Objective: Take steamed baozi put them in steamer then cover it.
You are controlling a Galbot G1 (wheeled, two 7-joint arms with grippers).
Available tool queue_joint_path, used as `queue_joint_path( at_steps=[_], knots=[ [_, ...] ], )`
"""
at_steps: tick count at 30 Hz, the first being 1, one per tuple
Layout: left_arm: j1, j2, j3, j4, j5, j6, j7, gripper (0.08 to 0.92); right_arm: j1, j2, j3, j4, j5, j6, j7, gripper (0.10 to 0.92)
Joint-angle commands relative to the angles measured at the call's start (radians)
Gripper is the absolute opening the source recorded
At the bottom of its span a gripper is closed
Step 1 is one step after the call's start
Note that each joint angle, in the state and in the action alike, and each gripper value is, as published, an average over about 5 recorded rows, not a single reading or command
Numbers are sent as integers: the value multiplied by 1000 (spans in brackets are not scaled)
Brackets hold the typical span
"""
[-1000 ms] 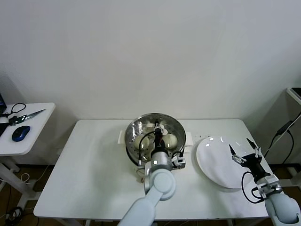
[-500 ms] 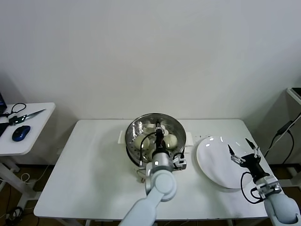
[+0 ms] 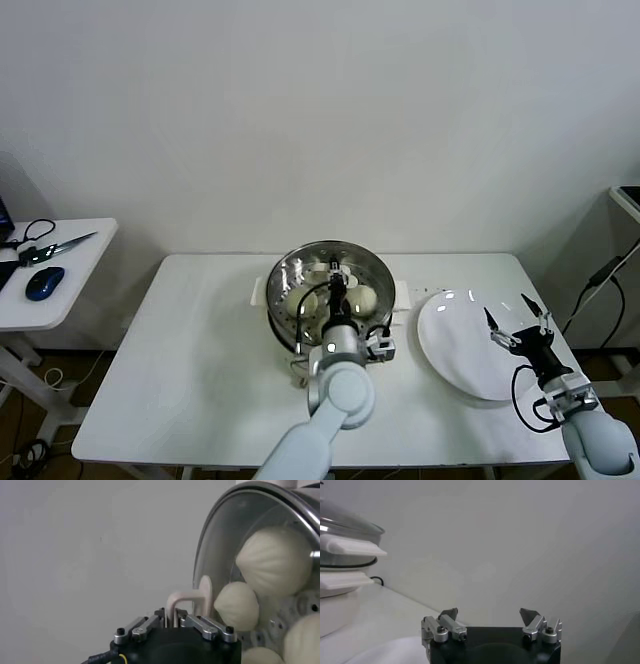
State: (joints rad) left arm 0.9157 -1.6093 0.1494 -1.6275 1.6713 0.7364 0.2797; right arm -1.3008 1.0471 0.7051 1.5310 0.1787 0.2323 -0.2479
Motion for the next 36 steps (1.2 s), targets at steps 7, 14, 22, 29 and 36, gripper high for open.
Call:
queue_joint_path(
  at_steps=[7,14,22,29,36],
  knots=[
    [37,82,3,-162,-42,19,29,445,5,-3,-5,12,6,-49,1,823],
    [94,154,11,-275,-85,20,39,653,6,-11,-8,35,-15,-138,12,823],
    [149,231,-22,-388,-201,18,-9,815,13,-11,-14,60,5,-172,13,823],
    [230,307,-153,-522,-475,-96,-177,823,-8,-5,-13,80,31,-188,10,823],
    [406,409,-406,-597,-940,-328,-312,823,-21,4,-10,77,31,-186,9,823]
  ],
)
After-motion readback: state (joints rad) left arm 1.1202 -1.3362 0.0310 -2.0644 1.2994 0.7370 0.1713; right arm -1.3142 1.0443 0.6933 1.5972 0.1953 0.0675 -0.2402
